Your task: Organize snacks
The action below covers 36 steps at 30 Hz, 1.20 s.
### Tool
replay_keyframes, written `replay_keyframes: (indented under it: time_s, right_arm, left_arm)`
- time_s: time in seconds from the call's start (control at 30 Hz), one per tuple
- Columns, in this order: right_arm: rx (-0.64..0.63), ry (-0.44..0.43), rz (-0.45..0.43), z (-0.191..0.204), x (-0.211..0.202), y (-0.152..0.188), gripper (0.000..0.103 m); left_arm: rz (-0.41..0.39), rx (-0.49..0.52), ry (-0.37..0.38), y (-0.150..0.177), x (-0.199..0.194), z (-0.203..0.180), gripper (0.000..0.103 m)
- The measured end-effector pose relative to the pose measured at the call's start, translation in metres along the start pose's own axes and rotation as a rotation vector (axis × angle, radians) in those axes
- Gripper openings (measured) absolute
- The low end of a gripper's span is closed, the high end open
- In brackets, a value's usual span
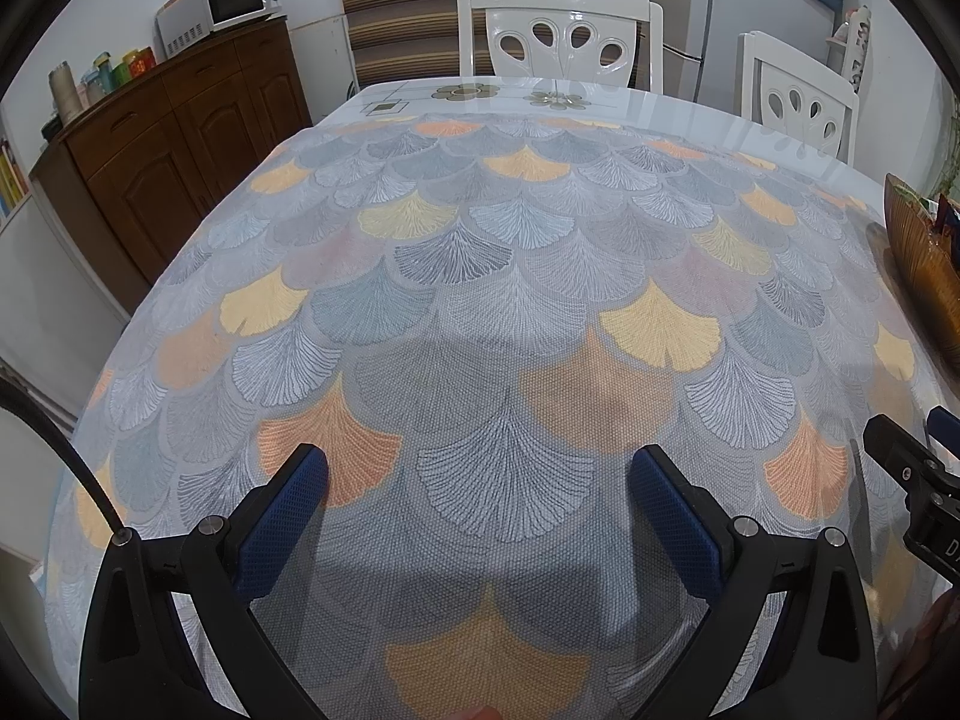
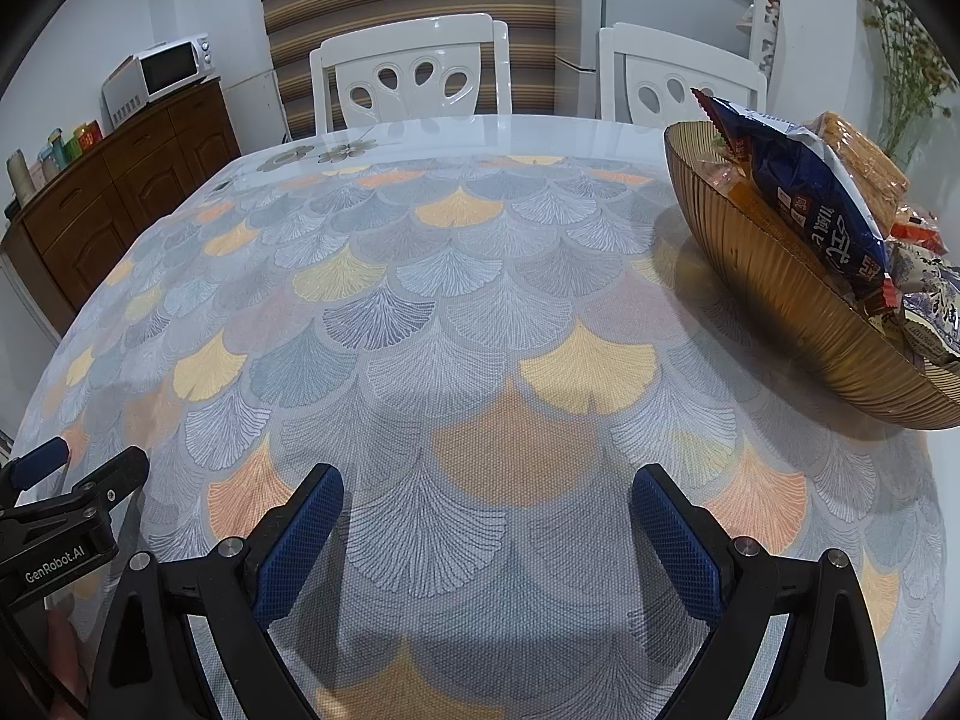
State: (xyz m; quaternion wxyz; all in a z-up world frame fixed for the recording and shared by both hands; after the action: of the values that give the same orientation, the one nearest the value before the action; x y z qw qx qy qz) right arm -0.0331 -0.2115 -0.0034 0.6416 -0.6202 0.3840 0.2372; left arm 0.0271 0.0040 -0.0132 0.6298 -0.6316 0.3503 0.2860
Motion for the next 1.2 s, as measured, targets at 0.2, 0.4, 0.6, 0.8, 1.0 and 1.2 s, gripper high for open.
replay_keyframes:
  time_s: [0.2, 0.4, 0.6, 0.8, 1.0, 1.2]
  right_arm:
    - [0.000, 0.000, 0.000, -0.0004, 0.0001, -0.0001, 0.096]
    - [0.000, 0.000, 0.000, -0.0003, 0.0001, -0.0001, 0.096]
    - [0.000, 0.000, 0.000, -0.0003, 0.0001, -0.0001, 0.096]
    - [0.000, -0.001, 0.000, -0.0005, 0.0002, -0.0001, 0.096]
    - [0.000, -0.001, 0.000, -0.0003, 0.0003, 0.0000, 0.096]
    - [-0.004, -0.001, 0.005, 0.0001, 0.0003, -0.0006, 0.096]
  left_arm:
    - [0.003, -0.001, 0.001, -0.0002, 0.0004, 0.0004, 0.101]
    - [0.004, -0.002, 0.006, 0.0012, 0.0022, 0.0017, 0.102]
    - [0.005, -0.002, 0.006, 0.0006, 0.0022, 0.0021, 0.102]
    - [0.008, -0.006, 0.013, 0.0012, 0.0036, 0.0022, 0.102]
    - [0.016, -0.013, 0.020, 0.0000, 0.0058, 0.0056, 0.102]
    - [0.011, -0.020, 0.017, 0.0000, 0.0050, 0.0069, 0.103]
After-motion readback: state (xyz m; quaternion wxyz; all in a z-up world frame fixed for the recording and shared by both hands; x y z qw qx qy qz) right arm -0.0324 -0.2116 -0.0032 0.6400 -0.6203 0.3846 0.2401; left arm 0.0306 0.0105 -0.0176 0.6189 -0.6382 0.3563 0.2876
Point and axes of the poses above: each gripper's, at about its wrist camera, not at the fingertips, and x roughly the way its jaws point, z to its left, y to its underside, the point moved 2 cm from there along x, roughly the way its jaws point, and after that the axes turned 7 degrees about y, right-handed, at the moved point
